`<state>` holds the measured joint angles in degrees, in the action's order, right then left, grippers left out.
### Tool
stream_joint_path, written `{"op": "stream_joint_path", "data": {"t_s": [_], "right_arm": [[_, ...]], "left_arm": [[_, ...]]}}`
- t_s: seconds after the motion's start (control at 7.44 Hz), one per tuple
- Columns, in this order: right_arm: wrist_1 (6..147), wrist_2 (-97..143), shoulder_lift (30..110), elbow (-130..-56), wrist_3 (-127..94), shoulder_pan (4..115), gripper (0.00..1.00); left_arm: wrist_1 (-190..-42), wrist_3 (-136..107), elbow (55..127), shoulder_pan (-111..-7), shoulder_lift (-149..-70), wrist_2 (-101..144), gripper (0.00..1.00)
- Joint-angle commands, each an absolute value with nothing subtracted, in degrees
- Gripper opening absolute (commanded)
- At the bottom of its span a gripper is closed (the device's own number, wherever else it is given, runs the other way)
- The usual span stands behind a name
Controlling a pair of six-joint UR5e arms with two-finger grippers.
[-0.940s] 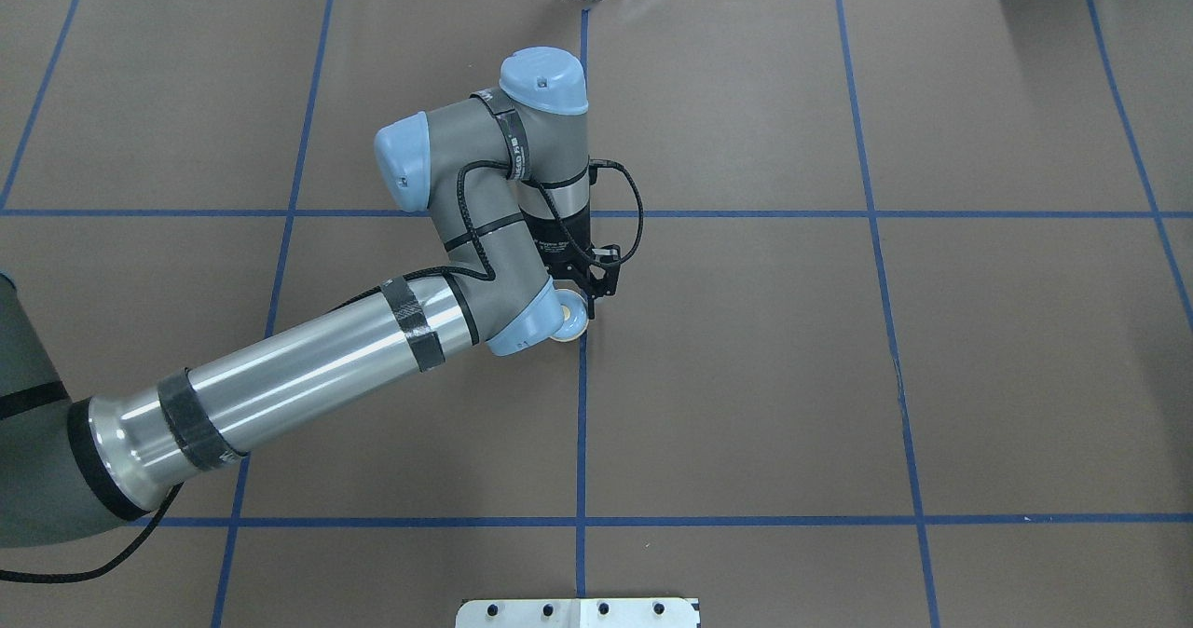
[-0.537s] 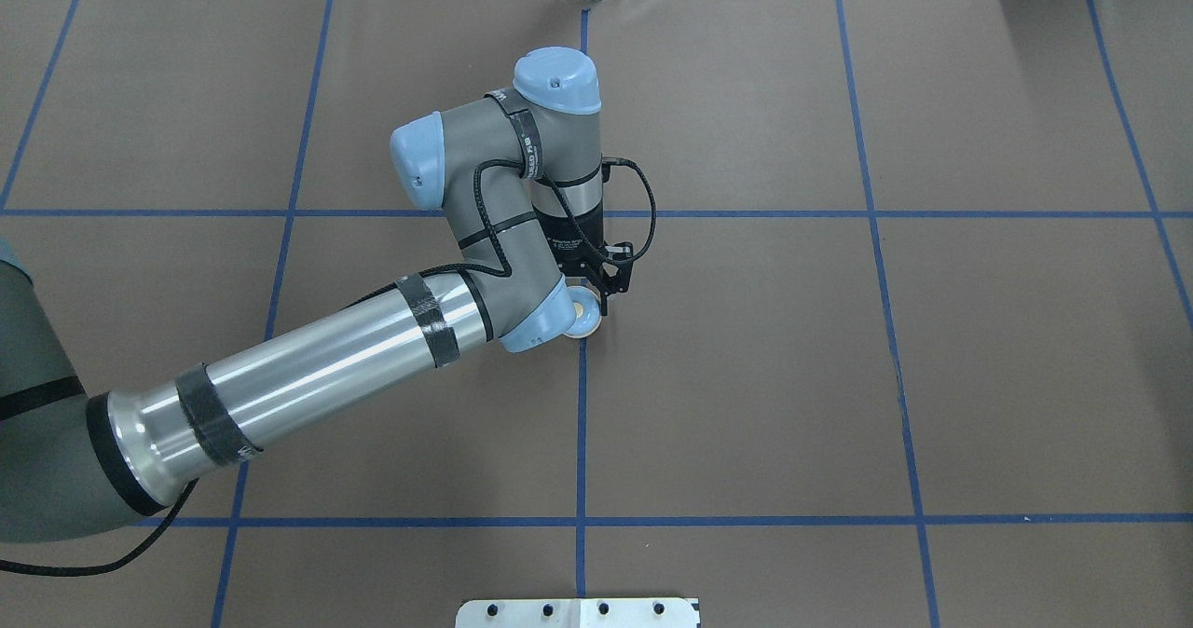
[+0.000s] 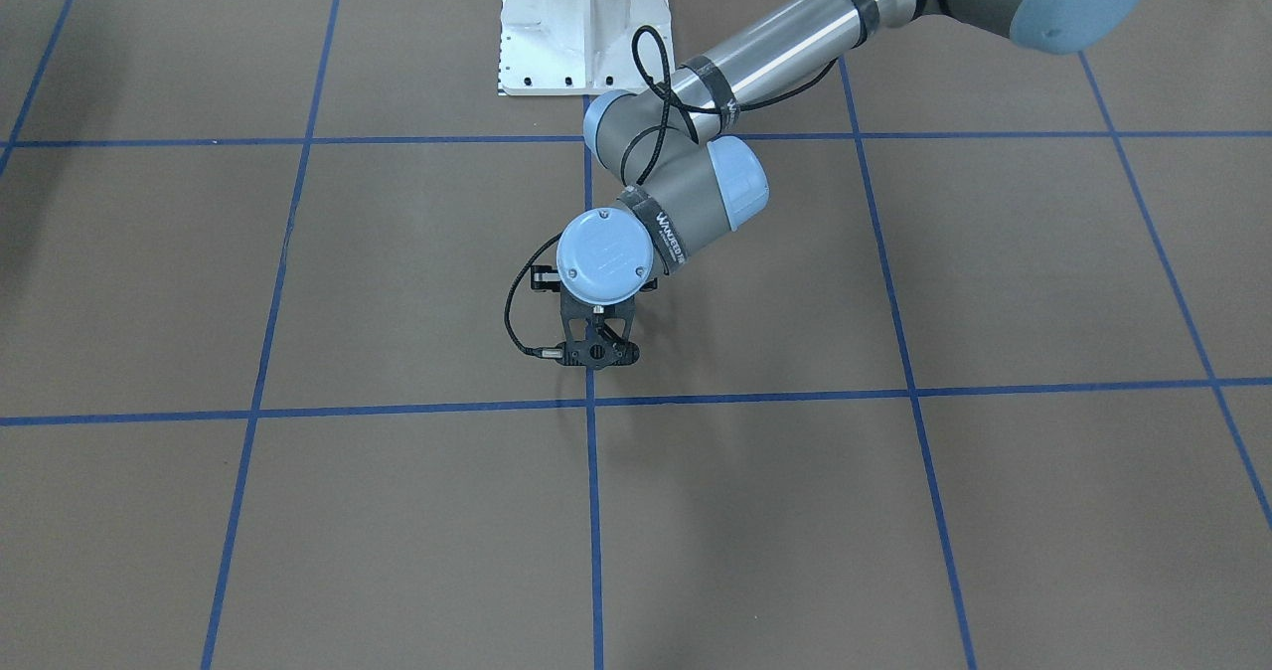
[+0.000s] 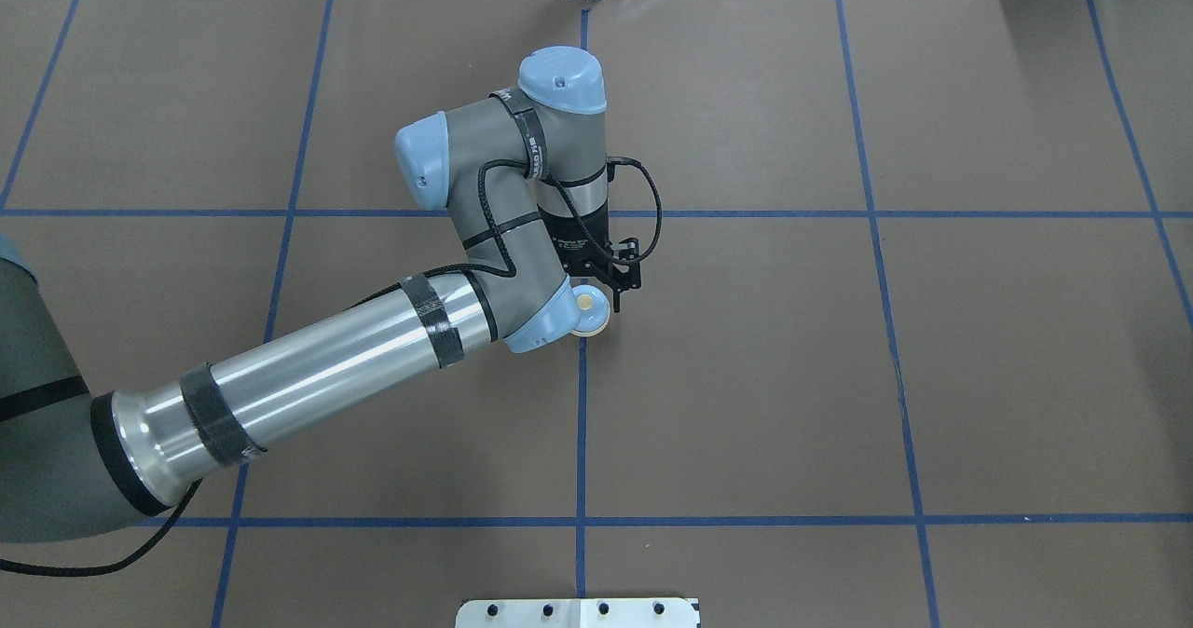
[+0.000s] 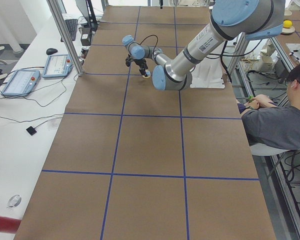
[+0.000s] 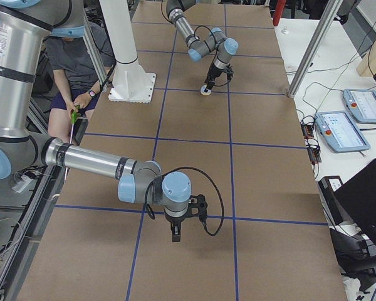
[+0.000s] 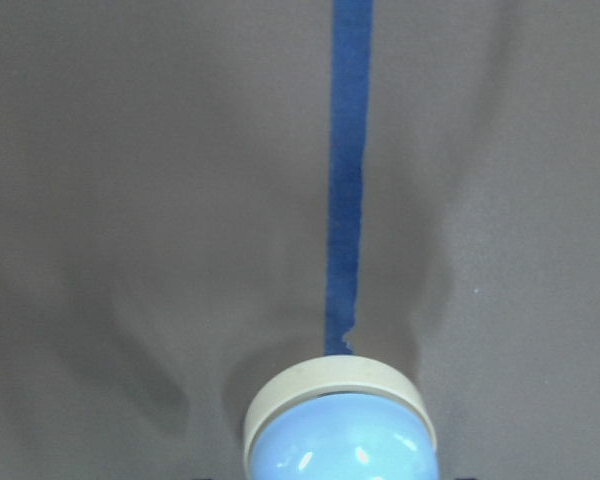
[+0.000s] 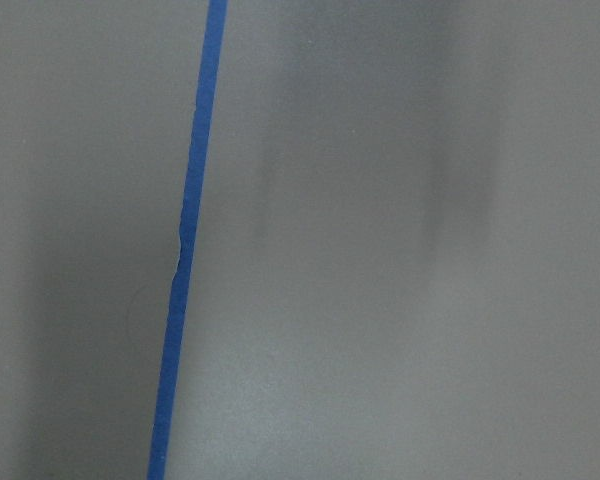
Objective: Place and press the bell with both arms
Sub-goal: 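Lower the bell onto the center grid line and open the left gripper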
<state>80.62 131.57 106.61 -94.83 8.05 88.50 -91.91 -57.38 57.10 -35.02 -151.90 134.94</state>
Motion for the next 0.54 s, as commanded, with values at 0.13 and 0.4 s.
{"op": "stream_joint_path", "data": {"t_s": [0.13,0.4], "right_arm": [[80.42,131.48,106.52,-94.83,8.09,88.51,1.00],[79.98,131.75,106.44,-95.54,8.09,88.68,1.00]], "left_arm": [[-91.50,-57.48,60.01,-36.11,-152.14,134.91,0.99],[-91.05,-57.57,63.88,-40.93,-151.79,134.82,0.99]]}}
